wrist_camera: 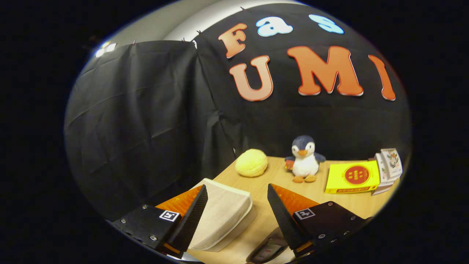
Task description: Open the storage box then place both shoes into the box .Put the left shoe in first, then the right shoe, with the right side of both shoes facing outward in a uniform manner.
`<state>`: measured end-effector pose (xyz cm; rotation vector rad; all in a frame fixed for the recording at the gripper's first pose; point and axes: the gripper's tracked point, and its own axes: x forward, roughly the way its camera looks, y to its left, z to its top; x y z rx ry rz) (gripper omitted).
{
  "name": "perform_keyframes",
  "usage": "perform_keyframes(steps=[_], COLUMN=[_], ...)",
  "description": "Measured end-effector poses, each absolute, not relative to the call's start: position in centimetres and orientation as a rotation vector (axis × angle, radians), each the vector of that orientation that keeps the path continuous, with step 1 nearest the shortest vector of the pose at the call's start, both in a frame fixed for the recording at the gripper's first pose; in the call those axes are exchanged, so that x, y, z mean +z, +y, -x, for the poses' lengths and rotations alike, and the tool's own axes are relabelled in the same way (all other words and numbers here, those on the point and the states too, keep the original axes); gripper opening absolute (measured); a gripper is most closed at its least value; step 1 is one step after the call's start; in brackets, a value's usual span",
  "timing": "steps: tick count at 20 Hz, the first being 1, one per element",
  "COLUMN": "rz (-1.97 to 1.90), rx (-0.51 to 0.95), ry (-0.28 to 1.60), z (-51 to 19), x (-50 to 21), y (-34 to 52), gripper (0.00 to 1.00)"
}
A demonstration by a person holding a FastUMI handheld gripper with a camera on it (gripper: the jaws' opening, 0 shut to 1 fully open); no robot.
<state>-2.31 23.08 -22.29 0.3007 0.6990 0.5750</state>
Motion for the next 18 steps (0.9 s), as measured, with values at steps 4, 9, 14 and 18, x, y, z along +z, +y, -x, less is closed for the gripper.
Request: perform_keyframes(steps=[4,9,14,18], rz=[-0.405,-0.619,-0.728,-0.814], rx=[0.636,0.662,0.659,0.716], ry=[0.913,1.167,1.207,1.268], z=[5.1,8.2,8.9,10.4], x=[-27.5,-32.1,-33.9,-34.9], y=[25.3,27.8,29.4,31.2], gripper=[0.95,0.95,0.95,0.95])
